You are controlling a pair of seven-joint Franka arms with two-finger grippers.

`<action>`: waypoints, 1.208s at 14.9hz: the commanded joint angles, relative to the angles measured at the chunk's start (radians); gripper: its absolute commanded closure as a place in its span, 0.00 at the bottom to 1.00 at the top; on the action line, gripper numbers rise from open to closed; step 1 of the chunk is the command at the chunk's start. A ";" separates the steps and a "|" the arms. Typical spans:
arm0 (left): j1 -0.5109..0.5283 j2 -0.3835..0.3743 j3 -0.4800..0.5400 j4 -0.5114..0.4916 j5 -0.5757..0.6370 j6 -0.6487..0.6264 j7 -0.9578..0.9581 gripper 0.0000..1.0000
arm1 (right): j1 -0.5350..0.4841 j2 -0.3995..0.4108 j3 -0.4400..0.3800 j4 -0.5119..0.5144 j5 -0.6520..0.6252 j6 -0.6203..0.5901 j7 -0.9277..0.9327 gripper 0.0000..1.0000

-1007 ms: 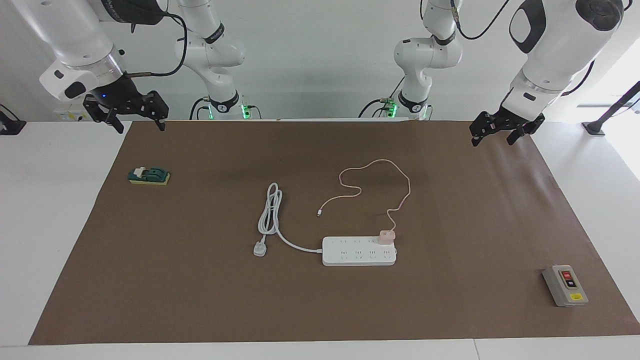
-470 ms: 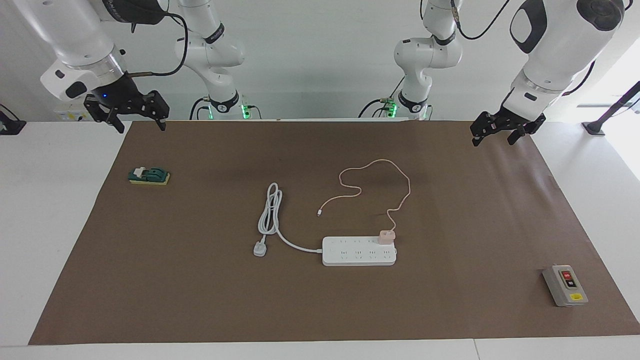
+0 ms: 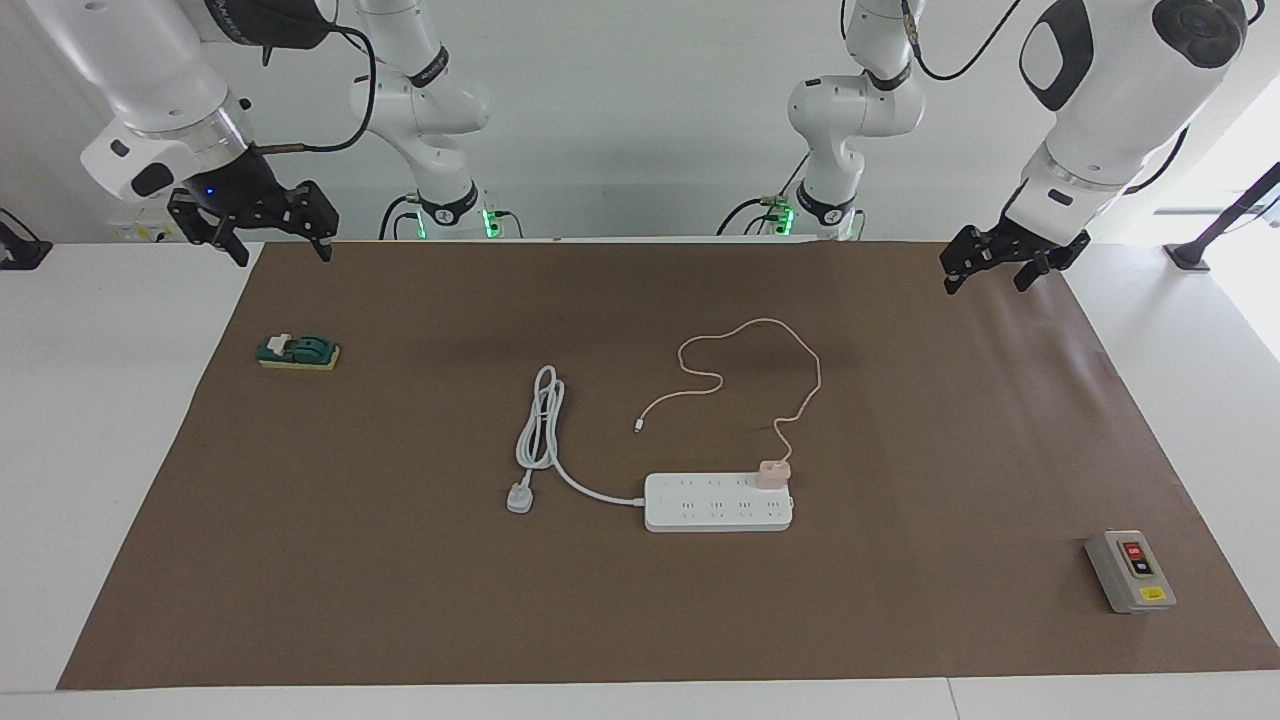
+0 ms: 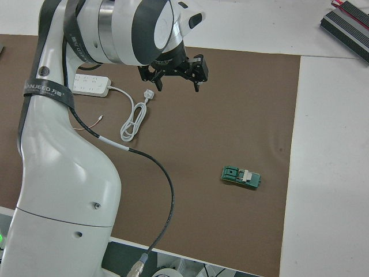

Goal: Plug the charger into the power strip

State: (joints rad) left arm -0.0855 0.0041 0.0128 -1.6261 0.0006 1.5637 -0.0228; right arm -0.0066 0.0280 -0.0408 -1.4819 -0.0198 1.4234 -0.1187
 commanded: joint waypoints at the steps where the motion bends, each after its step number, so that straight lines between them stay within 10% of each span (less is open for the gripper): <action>1: 0.003 -0.009 0.004 -0.009 -0.001 0.016 0.029 0.00 | -0.010 -0.023 0.007 -0.024 0.017 -0.005 0.016 0.00; 18: 0.003 -0.029 0.003 -0.003 0.010 0.018 0.030 0.00 | -0.010 -0.025 0.007 -0.024 0.017 -0.005 0.014 0.00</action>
State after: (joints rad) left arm -0.0843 -0.0036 0.0147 -1.6229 0.0023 1.5779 -0.0106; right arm -0.0066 0.0263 -0.0408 -1.4819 -0.0198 1.4234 -0.1187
